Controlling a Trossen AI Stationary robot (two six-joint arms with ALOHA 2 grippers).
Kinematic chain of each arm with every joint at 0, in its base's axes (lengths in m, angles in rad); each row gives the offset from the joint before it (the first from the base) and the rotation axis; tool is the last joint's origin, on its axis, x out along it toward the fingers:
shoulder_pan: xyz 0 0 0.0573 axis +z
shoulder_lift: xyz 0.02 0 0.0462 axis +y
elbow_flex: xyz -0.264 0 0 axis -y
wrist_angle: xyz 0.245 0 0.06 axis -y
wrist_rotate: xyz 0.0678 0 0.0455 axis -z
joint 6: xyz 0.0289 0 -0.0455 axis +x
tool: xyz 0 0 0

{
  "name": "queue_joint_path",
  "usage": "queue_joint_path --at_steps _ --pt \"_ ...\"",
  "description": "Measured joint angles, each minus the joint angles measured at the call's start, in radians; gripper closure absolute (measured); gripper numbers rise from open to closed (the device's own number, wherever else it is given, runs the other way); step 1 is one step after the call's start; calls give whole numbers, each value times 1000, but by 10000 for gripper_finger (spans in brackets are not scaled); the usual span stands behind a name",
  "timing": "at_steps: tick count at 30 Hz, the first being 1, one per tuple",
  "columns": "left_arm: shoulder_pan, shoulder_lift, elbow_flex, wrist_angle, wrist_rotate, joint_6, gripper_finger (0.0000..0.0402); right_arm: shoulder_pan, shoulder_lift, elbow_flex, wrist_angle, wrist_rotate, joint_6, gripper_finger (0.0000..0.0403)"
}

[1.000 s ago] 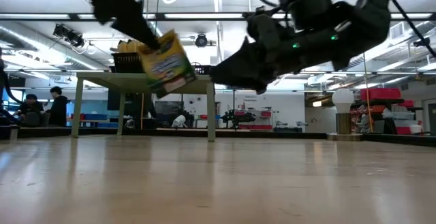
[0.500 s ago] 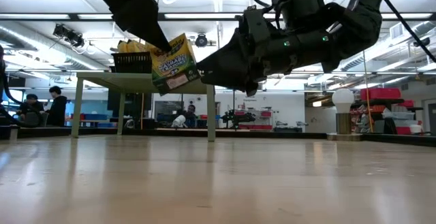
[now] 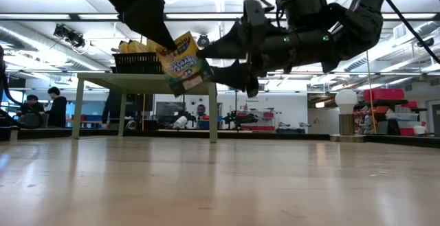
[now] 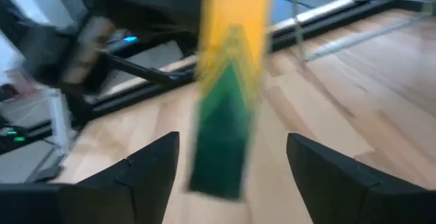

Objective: Pick & Place Office Desk Supplies
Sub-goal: Put the yellow crayon box into the bottom black bin

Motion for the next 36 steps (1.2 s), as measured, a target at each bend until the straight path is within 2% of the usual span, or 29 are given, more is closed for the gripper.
queue_joint_path --at_steps 6,11,16,19,24,27,30,33,36 --pt "0 0 0 60 25 51 395 -20 0 0 -11 7 -29 156" --pt "1 -11 1 66 82 65 388 -17 0 0 -12 -39 -81 231" --pt "6 -35 97 -43 231 65 335 -18 0 0 -16 -47 -125 328" --pt "6 -42 192 -129 293 53 292 -18 0 0 -17 -45 -173 369" --pt "9 -43 333 -252 393 7 211 -10 0 0 -17 -46 -242 368" --pt "27 -42 353 -302 435 -18 161 -3 0 0 -17 -55 -263 353" --pt "54 -37 353 -351 459 -45 119 7 0 0 -8 -57 -286 357" --pt "73 -13 353 -346 514 -40 95 12 0 0 17 -58 -295 367" --pt "78 22 353 -341 534 -4 89 13 0 0 39 -59 -303 366"
